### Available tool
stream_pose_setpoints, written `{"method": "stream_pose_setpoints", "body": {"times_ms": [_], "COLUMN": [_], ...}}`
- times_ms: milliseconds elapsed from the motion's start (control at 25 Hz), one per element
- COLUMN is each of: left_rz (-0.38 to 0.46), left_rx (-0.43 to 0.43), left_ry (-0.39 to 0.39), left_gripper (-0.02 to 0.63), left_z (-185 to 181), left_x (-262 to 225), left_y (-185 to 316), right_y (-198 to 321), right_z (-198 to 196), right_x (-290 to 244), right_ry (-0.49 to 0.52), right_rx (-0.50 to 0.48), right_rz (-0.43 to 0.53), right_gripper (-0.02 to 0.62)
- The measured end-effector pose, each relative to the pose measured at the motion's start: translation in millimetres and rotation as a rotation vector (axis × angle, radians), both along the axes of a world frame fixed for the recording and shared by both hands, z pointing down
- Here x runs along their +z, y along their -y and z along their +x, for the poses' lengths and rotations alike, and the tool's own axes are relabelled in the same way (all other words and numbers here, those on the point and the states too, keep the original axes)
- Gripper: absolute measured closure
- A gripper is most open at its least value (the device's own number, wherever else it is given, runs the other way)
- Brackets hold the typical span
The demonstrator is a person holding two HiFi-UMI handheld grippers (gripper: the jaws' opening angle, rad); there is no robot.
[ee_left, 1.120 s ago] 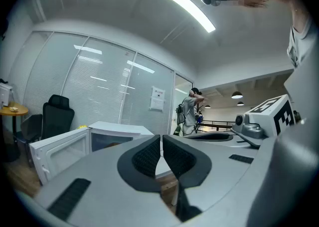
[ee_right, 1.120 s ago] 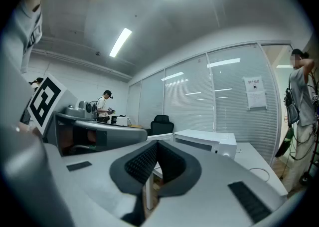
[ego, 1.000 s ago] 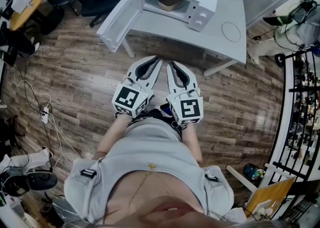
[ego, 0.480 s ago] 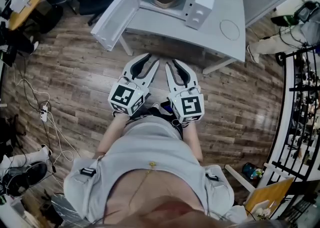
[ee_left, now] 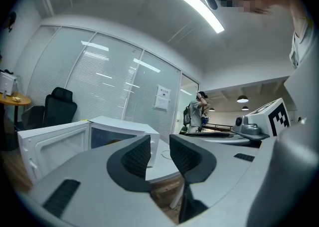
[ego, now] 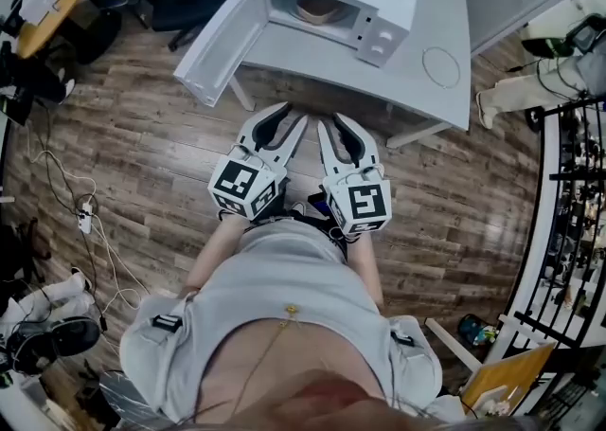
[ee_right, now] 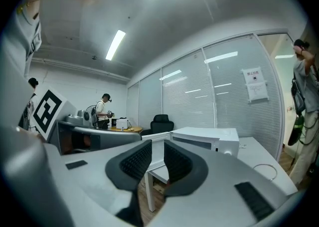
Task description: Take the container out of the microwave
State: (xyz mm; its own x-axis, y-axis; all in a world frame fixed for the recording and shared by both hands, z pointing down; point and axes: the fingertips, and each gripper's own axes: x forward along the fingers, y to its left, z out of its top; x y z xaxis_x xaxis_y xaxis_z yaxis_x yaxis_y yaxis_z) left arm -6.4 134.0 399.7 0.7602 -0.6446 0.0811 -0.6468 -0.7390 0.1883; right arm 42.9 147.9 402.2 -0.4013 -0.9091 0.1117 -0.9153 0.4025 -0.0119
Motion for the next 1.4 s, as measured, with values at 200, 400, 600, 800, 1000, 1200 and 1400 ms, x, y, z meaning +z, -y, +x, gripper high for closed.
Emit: {"method": "stream_pose_setpoints", "body": {"times_ms": [200, 400, 600, 800, 1000, 1200, 1400], "left_rz": [-0.002, 0.008, -0.013, -0.027, -0.033, -0.043, -0.048], "left_rx": [0.028, 0.060, 0.090, 0.112, 0.132, 0.165, 0.185], "left_ry": [-0.021, -0.013, -0.010, -0.028, -0.024, -0.020, -0.019], "left_gripper": [0.486, 0.486, 0.486, 0.486, 0.486, 0.486, 0.486], "left_z": [-2.4, -5.1, -4.8, -6.4, -10.8, -11.8, -15.8], "left_x": [-2.3, -2.6, 2.7, 2.8, 5.1, 9.8, 15.9], "left_y": [37.7, 84.1, 123.2, 153.2, 176.6, 196.3, 210.7], "right_y": [35.8, 77.5, 114.8, 145.9, 169.8, 193.7, 211.7], "right_z": [1.3, 3.3, 1.4, -6.3, -11.8, -14.5, -20.3], "right_x": [0.5, -4.0, -2.2, -1.9, -0.1, 3.9, 6.3], "right_ry": [0.017, -0.007, -0.010, -0.052, -0.049, -0.044, -0.041], "right_rx": [0.038, 0.077, 0.094, 0.099, 0.115, 0.140, 0.160], "right_rz": [-0.007, 0.010, 0.001, -0.005, -0.012, -0.018, -0.009], "right_gripper": [0.512, 0.512, 0.512, 0.509, 0.506, 0.505, 0.503]}}
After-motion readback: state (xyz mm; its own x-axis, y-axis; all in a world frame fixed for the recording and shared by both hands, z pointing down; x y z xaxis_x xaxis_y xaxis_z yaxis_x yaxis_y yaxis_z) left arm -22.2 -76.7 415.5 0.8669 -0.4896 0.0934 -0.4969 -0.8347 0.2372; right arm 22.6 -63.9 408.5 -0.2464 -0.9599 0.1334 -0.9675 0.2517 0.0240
